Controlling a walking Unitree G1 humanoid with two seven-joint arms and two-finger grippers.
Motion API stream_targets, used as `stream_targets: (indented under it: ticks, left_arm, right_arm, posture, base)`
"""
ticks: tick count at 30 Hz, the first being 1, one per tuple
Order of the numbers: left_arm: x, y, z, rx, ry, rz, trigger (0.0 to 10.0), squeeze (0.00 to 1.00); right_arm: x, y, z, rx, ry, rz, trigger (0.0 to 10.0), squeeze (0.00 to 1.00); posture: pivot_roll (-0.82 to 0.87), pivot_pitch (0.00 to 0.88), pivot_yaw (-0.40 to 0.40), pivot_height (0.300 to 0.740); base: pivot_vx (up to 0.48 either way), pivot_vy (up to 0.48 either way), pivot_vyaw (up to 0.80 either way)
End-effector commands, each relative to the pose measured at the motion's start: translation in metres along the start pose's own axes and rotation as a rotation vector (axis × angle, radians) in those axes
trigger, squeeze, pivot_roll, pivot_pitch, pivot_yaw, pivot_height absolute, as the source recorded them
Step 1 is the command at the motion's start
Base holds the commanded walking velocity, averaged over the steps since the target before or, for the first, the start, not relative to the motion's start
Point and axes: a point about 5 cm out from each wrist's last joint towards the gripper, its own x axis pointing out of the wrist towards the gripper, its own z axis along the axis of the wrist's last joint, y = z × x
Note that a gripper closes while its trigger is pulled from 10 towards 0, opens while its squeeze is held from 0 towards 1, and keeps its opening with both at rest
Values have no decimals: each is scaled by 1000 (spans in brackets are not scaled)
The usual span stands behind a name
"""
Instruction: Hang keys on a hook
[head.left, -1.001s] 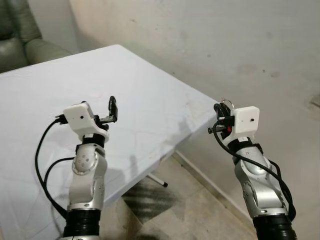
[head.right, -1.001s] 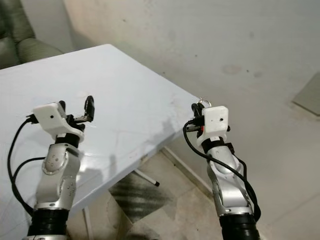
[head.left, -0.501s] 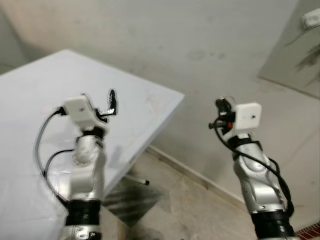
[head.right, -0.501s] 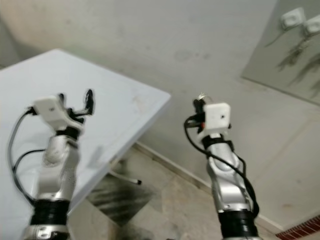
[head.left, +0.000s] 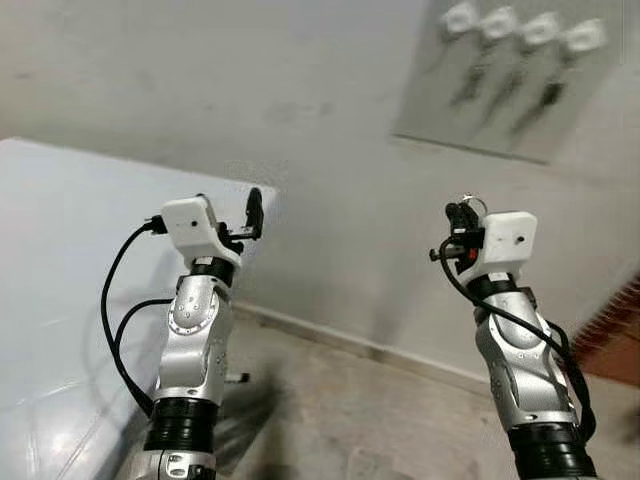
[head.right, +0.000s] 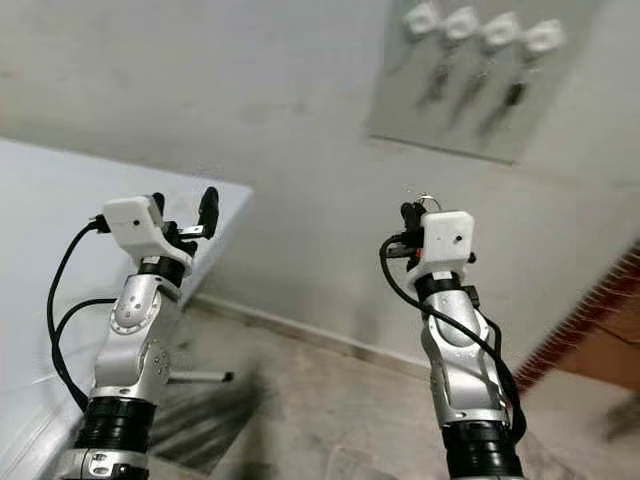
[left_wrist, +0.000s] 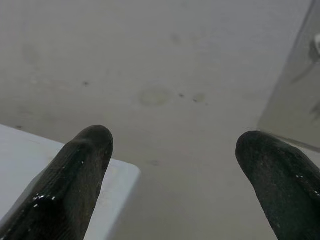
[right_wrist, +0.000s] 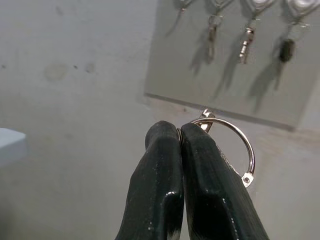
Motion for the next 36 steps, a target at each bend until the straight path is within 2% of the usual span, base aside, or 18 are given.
stream_targets:
  ticks: [1,4,5,8,13,28,32,36]
  left_arm:
    - [2,-1,1,8,-2,-8,10000,0]
    - [1,-1,1,3,1,-8,10000,0]
    - [1,-2,0,-3,4,-9,10000,0]
    - [2,-3,-1,-7,12,-13,10000,0]
    - [-1,-2,-4,-17,35,8,10000,0]
    - [-5,-6,-10,-33,70,23,10000,0]
    - [-8,-11,-11,-26,69,3,10000,0]
    - [-9,-11,-18,-88,108,27,10000,0]
  right_arm:
    - [3,-1,6,-7,-25,-2,10000,0]
    - [3,-2,7,-10,-31,-3,10000,0]
    - [3,-2,8,16,-42,1,10000,0]
    - [3,-3,10,-21,-54,0,10000,0]
    - [2,-5,6,-15,-21,-5,10000,0]
    - [0,-6,8,-12,-25,-5,10000,0]
    - [-4,-4,10,-3,-38,20,10000,0]
    - [-9,-10,4,45,-10,-15,10000,0]
  posture:
    - [-29,0,-27,740]
    - [-29,0,-28,740]
    - [-29,0,-29,740]
    - [-29,0,-32,740]
    - [-29,0,-36,740]
    - [-32,0,-43,740]
    - [-35,0,-44,740]
    - [-41,0,-40,740]
  base:
    - [0,0,-769]
    - [0,0,-763]
    - [0,0,-494]
    - [0,0,0]
    - [0,0,0]
    - [0,0,-748]
    - [0,0,0]
    - [0,0,0]
